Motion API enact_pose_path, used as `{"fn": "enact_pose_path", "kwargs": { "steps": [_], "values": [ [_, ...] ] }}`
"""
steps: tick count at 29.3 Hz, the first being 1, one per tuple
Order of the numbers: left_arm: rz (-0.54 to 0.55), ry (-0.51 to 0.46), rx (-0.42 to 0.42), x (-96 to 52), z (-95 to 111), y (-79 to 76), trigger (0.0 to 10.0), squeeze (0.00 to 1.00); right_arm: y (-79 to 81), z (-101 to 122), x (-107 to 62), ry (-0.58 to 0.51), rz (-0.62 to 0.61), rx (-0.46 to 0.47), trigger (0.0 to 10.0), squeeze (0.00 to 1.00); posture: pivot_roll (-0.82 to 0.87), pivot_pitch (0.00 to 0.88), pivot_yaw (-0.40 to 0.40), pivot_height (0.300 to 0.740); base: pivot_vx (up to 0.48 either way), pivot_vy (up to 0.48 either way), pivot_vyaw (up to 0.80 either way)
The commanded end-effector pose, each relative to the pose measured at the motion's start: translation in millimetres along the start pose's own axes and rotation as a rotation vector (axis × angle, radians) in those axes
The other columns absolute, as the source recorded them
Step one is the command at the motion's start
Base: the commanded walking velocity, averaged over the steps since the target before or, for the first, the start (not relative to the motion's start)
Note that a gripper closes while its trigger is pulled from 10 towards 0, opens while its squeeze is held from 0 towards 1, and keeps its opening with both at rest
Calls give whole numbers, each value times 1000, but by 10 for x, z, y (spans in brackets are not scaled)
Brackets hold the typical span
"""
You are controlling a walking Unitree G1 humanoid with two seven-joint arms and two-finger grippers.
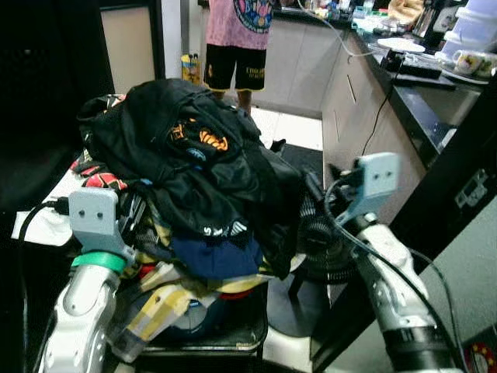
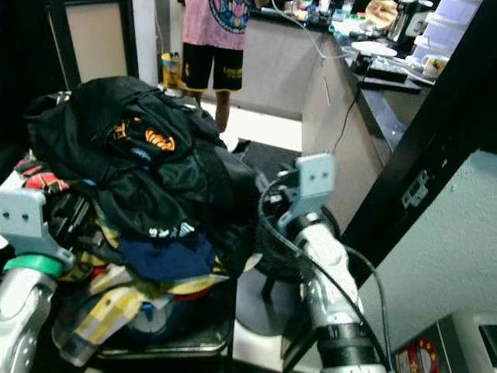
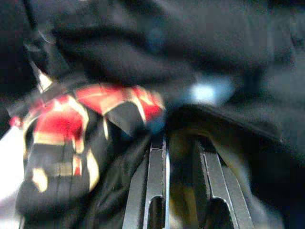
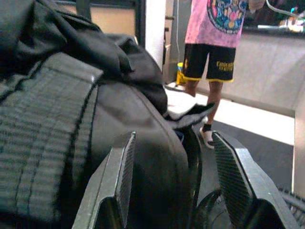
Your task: Clothes washing
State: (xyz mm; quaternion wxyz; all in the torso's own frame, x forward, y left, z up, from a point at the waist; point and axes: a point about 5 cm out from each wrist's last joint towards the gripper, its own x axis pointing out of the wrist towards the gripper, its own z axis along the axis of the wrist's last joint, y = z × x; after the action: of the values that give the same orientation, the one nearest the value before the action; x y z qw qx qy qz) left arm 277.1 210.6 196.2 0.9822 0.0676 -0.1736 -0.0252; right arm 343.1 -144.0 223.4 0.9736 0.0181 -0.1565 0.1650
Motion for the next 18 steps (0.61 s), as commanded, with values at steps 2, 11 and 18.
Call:
{"fn": "enact_pose_path", "kwargs": {
  "steps": [2,11,18],
  "values": [
    [-36,36,4,-61,-88,-47,10000,0,-18,-21,-42,12,-10,10,10000,0,19,30,-60,740,0,0,0],
    [15,84,-77,-729,-247,19,10000,0,3,-184,-256,33,-11,32,10000,0,14,36,-52,740,0,0,0],
    [18,26,-161,-919,66,-42,10000,0,-2,-163,-300,28,-8,36,10000,0,16,35,-47,740,0,0,0]
  ]
}}
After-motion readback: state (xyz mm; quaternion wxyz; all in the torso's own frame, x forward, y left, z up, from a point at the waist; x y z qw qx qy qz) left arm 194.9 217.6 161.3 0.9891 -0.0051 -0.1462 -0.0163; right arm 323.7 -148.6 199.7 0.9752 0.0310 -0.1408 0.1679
